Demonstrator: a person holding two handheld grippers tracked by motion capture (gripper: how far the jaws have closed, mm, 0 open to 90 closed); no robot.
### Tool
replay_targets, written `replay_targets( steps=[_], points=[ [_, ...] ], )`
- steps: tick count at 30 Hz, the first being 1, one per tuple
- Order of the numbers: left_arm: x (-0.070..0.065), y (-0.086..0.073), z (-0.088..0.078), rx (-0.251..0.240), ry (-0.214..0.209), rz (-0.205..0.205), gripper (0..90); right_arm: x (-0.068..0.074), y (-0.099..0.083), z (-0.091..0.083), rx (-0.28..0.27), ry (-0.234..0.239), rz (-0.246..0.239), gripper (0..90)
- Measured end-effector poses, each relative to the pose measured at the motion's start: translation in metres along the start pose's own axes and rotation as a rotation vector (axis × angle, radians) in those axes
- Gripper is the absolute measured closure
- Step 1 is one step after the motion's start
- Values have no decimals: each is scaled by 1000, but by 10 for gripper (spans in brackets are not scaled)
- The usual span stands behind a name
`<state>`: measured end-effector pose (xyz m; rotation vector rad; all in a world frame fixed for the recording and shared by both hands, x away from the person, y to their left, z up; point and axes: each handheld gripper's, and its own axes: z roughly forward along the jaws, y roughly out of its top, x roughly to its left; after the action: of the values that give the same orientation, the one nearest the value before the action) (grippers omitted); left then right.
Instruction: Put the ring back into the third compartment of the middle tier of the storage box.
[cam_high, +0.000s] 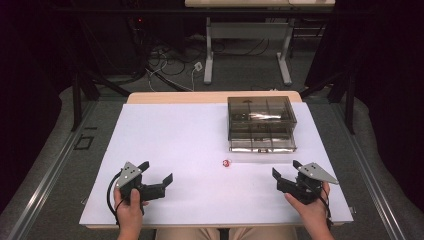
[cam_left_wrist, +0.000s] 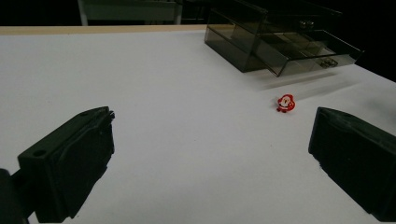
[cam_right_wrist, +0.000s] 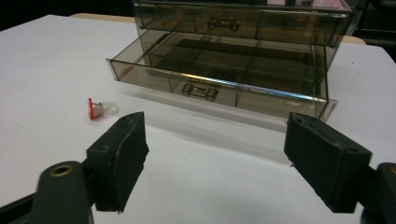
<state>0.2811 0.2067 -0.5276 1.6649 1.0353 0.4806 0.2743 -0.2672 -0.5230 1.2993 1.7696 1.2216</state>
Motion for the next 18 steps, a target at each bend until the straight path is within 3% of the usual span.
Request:
replay_targets(
  steps=[7, 18],
  points=[
    [0, -1, -2, 3, -3, -4, 4, 14, 17, 7, 7, 43, -38, 294],
    [0, -2, -5, 2, 0, 2, 4, 28, 30, 19, 19, 91, -103, 319]
  ],
)
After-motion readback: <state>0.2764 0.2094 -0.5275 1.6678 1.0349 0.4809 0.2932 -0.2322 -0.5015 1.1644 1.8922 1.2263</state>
